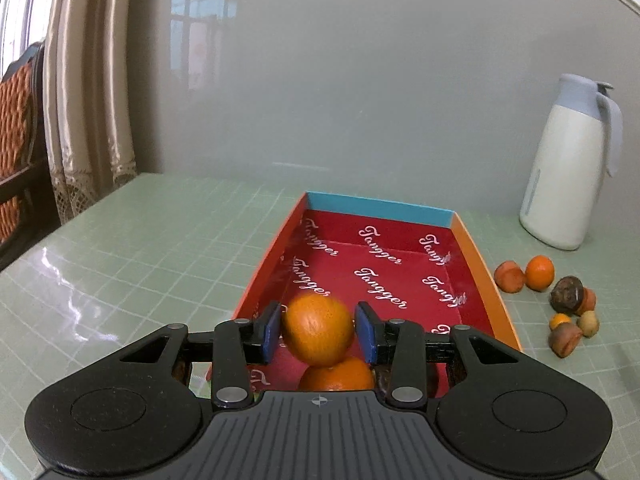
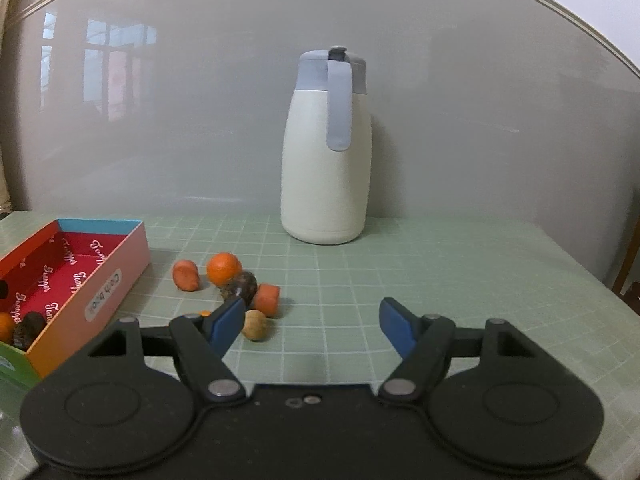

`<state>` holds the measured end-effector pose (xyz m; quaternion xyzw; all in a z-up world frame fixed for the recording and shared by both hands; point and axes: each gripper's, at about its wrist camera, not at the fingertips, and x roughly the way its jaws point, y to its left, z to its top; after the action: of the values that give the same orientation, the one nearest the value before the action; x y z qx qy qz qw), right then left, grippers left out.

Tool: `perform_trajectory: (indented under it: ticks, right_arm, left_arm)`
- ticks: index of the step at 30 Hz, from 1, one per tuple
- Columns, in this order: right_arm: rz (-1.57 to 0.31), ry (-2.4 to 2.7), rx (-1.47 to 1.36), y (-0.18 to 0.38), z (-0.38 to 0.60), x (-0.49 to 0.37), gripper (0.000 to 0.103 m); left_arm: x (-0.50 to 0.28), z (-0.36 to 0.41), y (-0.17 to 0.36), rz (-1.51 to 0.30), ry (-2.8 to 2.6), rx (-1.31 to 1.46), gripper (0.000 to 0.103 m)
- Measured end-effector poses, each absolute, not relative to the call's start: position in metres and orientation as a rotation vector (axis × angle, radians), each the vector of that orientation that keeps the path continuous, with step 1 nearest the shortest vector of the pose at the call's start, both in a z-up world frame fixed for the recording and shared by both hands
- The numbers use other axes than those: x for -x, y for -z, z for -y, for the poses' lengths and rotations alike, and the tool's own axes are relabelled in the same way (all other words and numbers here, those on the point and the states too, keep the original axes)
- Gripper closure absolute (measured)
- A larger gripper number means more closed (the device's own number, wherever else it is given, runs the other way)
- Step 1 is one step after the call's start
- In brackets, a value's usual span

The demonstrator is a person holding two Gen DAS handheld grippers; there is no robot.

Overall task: Organize fruits
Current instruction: 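Carry the orange with the left gripper into the box and open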

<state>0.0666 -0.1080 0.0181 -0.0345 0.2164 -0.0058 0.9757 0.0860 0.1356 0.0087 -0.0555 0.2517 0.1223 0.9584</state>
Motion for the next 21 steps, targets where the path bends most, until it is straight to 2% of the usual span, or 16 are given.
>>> perform_trajectory:
  ticks: [1,2,4,21]
  right_arm:
    - [-0.436,0.013,0.069,-0.018,0.108,-0.067,0.029]
    - [-0.437,0.013,0.067,-0.018,0.108,-0.066,0.029]
    - [-0.437,0.014,0.066,-0.018,0.109,-0.065,0.029]
    - [-0.438,0.022,0.061,-0.018,0.119,-0.063,0.029]
  left_arm:
    - [-0.086,-0.136,-0.008,-0.509,-0.244,0.117,0.052]
    - [-0.085,-0.136,-0.008,-0.507,-0.241,0.119,0.036]
    - [-0.083,-0.133,-0.009,-0.495,-0.246,0.107,0.028]
    - [-0.067,-0.121,-0.025,-0.442,-0.228,0.082,0.022]
